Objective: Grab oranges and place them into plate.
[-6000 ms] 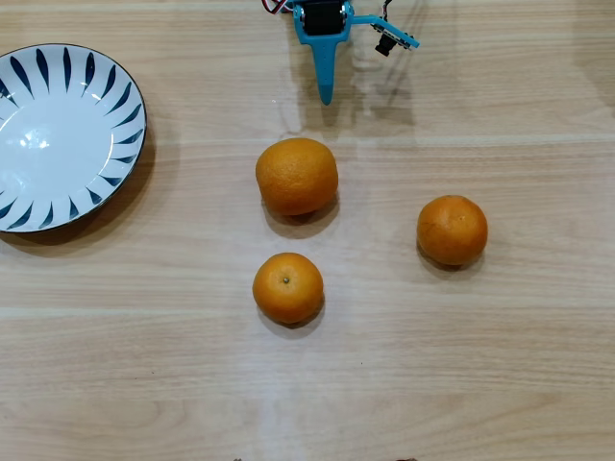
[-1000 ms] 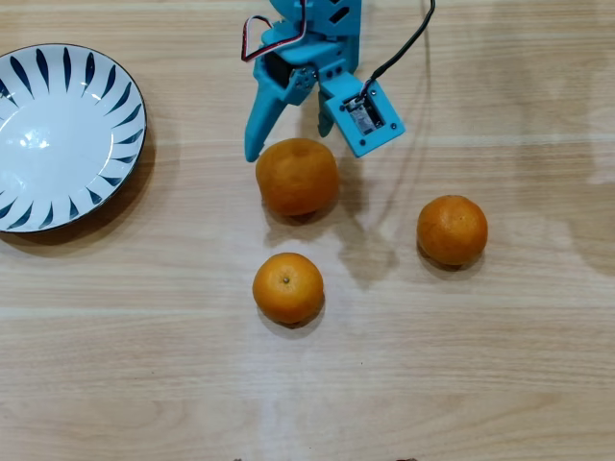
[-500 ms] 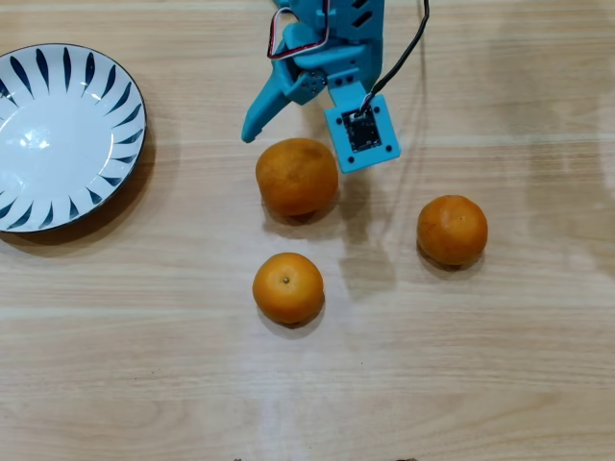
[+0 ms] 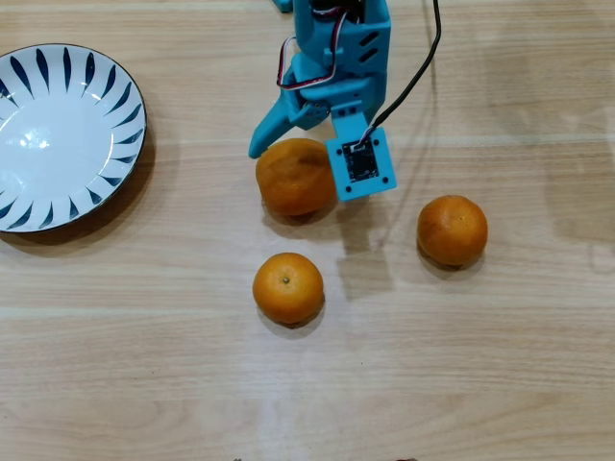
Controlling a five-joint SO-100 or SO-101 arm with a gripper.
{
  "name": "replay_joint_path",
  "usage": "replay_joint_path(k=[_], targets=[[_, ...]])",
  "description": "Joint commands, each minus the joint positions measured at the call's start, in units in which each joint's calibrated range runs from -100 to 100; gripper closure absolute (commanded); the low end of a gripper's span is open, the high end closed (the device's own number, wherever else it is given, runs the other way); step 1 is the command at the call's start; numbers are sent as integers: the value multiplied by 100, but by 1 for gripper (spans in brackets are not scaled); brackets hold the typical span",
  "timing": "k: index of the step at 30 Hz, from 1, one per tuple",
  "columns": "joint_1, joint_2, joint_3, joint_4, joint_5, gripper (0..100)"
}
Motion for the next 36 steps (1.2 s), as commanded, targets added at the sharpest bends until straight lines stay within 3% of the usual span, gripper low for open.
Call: replay_joint_path(k=[1, 18, 27, 36], targets=[[53, -21, 243, -466, -31, 54], [190, 909, 343, -1291, 21, 54], [440, 1230, 352, -1240, 110, 55], [480, 1221, 352, -1223, 115, 74]])
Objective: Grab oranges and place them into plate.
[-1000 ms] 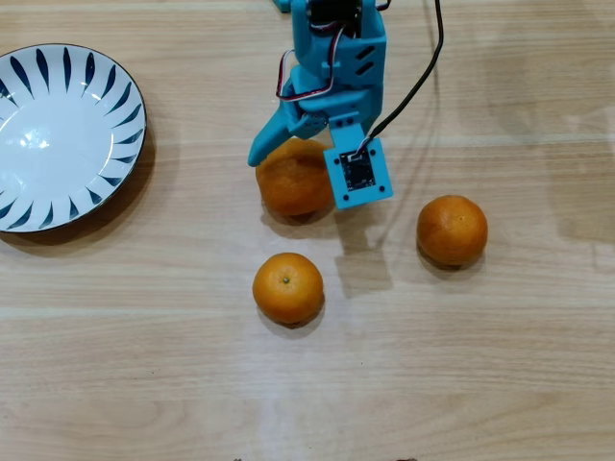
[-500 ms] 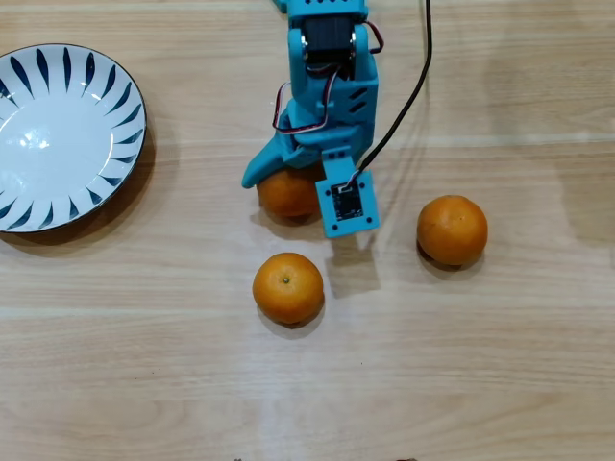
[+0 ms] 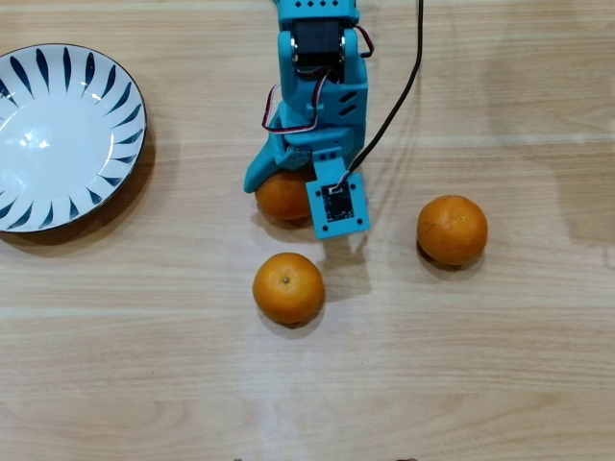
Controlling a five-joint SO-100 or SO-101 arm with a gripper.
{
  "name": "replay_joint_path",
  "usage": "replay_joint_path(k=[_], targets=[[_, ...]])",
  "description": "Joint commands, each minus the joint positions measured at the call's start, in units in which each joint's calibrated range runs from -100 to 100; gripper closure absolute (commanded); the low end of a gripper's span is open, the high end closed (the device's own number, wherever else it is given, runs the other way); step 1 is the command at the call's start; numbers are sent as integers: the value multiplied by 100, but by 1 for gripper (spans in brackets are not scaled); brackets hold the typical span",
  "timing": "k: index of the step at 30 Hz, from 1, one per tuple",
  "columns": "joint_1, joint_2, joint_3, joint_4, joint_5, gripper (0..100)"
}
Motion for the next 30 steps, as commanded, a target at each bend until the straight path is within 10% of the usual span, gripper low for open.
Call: replay_joint_path(k=[1, 30], targets=[[134, 36, 24, 0, 32, 74], [3142, -3362, -57, 679, 1861, 74]])
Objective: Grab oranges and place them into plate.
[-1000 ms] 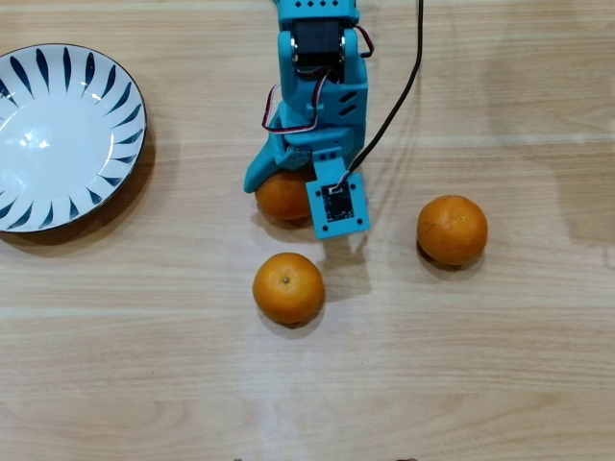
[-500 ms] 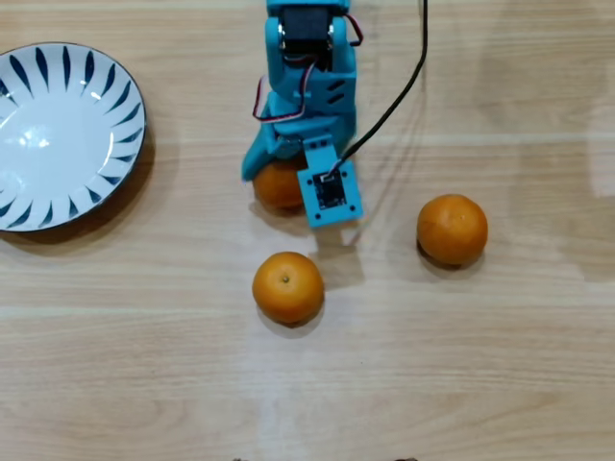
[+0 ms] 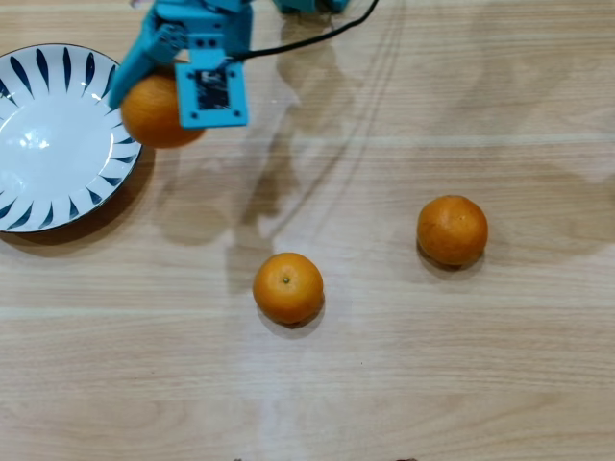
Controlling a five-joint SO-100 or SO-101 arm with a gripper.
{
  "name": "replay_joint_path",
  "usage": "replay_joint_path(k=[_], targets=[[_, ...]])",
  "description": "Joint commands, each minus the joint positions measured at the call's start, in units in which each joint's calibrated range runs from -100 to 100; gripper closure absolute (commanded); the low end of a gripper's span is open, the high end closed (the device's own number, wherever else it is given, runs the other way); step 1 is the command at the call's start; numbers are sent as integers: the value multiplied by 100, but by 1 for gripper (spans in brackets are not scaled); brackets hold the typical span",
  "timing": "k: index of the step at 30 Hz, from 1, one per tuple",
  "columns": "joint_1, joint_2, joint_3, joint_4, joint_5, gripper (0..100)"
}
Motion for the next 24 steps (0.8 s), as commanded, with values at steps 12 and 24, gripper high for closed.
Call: replay_joint_path(k=[12, 24], targets=[[2018, 1291, -1042, -1523, 783, 74], [2405, 3227, -2961, -1445, 913, 74]])
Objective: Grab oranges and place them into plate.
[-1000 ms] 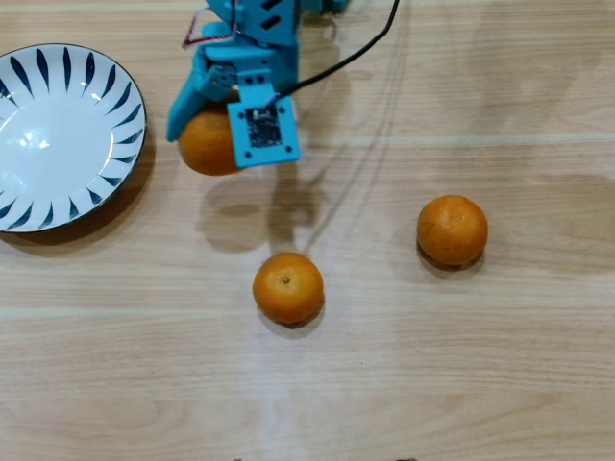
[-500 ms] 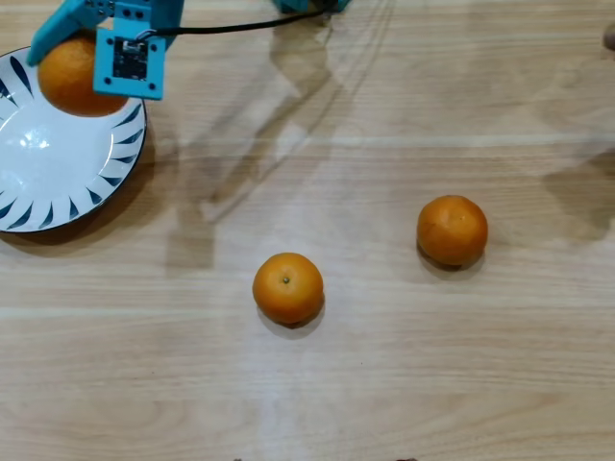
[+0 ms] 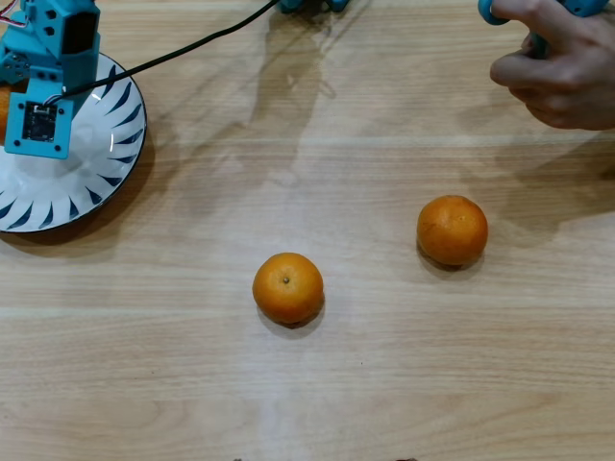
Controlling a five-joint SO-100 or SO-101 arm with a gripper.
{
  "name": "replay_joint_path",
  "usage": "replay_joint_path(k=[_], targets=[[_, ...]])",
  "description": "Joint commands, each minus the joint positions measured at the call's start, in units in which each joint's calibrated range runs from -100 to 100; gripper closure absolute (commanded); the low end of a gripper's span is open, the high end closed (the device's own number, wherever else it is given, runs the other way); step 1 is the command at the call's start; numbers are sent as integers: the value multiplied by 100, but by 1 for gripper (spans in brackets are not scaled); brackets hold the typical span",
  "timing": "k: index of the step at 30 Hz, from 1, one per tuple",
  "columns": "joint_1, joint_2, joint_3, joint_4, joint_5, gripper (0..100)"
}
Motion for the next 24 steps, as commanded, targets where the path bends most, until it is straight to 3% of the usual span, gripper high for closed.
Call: replay_joint_path(k=[1, 10, 20, 24], targets=[[151, -49, -659, -196, 6, 74], [46, 163, -596, -196, -21, 54], [-107, 112, -551, -170, -26, 56], [-236, -387, -297, 113, 0, 76]])
